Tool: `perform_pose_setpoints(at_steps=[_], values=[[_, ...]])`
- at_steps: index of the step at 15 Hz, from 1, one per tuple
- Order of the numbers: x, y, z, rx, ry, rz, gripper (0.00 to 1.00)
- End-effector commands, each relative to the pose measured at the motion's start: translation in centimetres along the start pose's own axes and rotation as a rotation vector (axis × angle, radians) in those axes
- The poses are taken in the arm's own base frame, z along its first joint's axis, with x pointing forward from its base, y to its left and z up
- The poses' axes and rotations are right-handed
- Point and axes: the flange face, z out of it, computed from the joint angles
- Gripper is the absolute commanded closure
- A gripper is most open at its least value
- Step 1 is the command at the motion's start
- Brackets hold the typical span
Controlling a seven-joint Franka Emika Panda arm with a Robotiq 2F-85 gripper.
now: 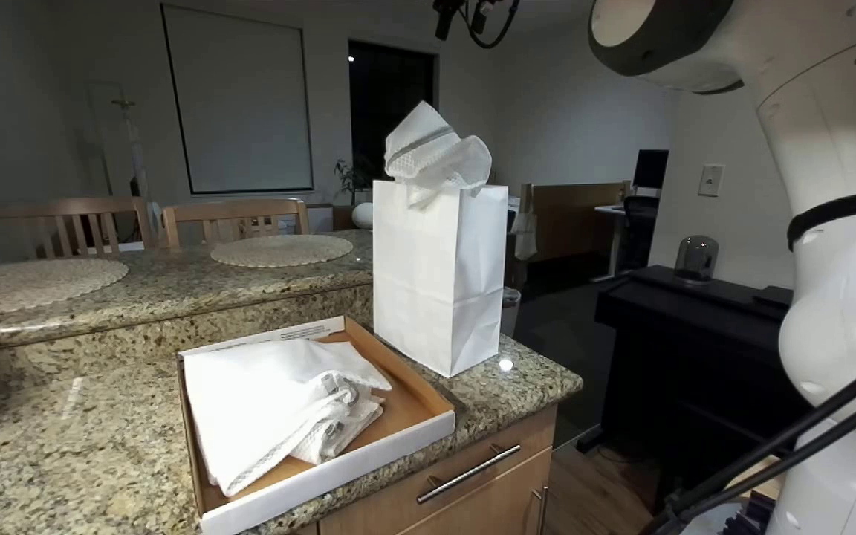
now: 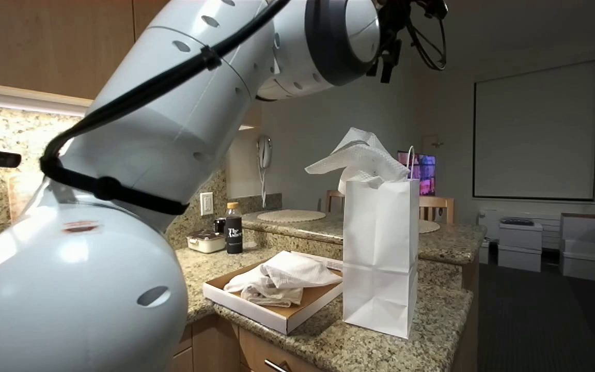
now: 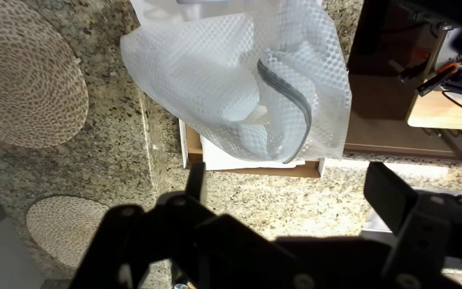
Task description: Pick up the cloth and put it in the paper bag
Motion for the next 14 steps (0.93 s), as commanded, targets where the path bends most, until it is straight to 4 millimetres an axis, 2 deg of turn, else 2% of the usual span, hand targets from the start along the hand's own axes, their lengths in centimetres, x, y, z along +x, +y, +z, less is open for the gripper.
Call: perform_pose_setpoints(at_steps=[1, 5, 9, 13, 14], values=[[1.3, -1.7, -2.7, -0.068, -0.042, -0.001, 0.0], [2.3, -2.9, -4.9, -0.134, -0.03, 0.063, 0.0], [2.5, -2.6, -6.5, -0.24, 0.006, 0.251, 0.0], [2.2, -2.6, -6.8, -0.261, 0.005, 0.471, 0.0], [2.0, -2.4, -6.2, -0.227, 0.013, 0.383, 0.0]])
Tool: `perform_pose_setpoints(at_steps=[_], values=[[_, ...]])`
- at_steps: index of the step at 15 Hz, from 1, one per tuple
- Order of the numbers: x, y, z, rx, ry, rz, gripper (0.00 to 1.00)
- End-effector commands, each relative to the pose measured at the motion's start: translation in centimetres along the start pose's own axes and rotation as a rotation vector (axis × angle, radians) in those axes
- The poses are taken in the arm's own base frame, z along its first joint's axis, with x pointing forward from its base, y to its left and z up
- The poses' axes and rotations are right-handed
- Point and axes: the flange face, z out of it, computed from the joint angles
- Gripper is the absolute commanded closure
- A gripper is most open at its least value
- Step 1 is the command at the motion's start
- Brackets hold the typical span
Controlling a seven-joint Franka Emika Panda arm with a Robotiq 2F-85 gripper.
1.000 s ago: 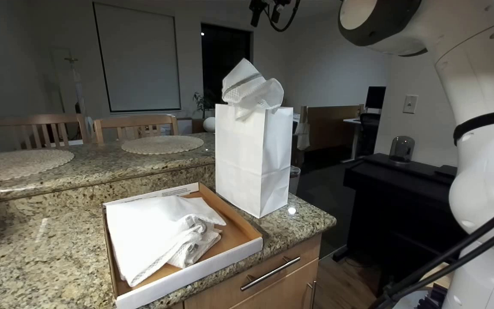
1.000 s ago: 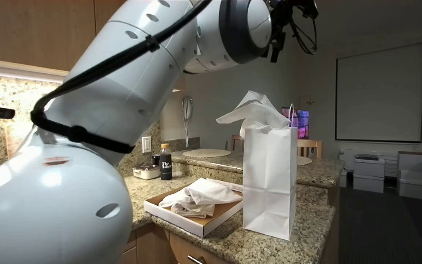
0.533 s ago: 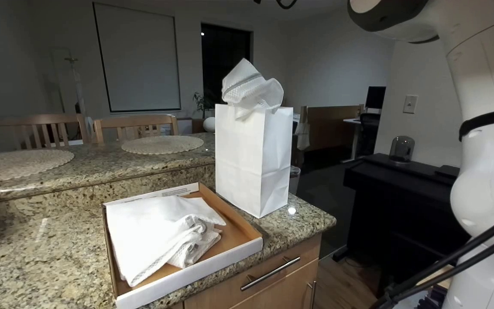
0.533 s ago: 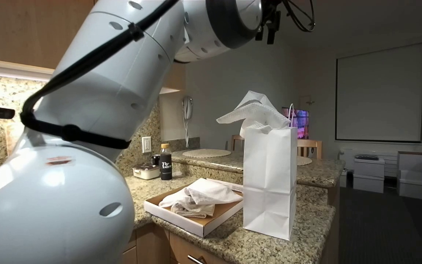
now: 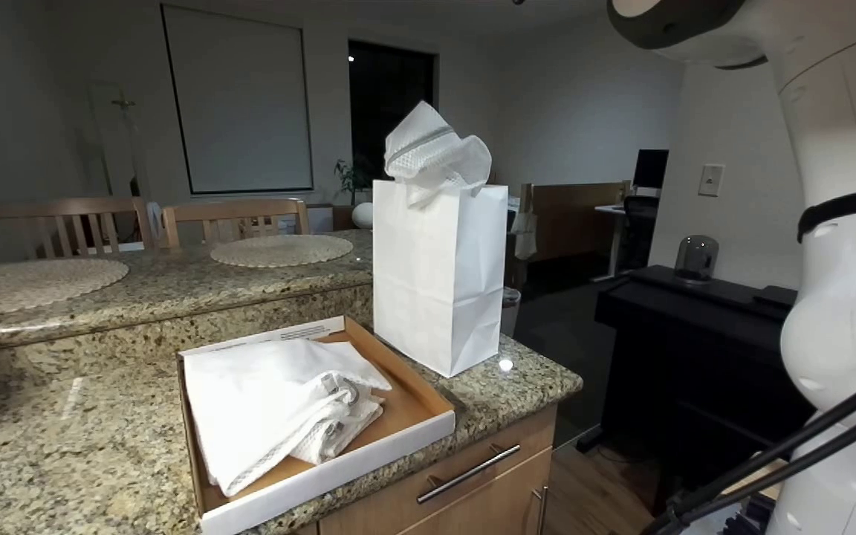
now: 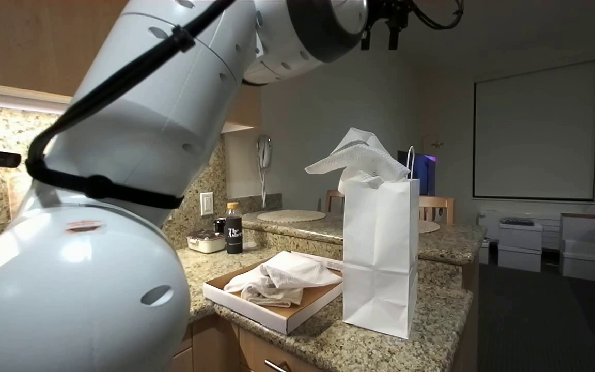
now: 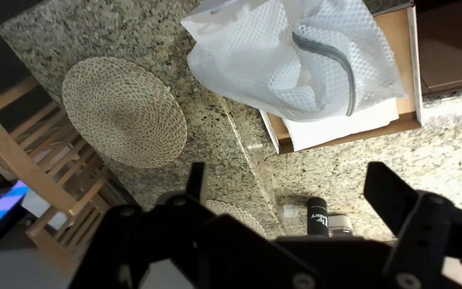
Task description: Pick up the cloth and put it in the paper bag
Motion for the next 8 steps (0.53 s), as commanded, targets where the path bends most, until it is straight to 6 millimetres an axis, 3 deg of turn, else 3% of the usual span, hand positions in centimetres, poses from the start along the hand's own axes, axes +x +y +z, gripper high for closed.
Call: perform_pose_setpoints(at_steps=[1, 8], values=[[0.0, 0.01, 0.0, -0.001, -0.002, 0.033, 0.0], [-0.06, 0.05, -0.02, -0.004, -0.003, 0.062, 0.0]])
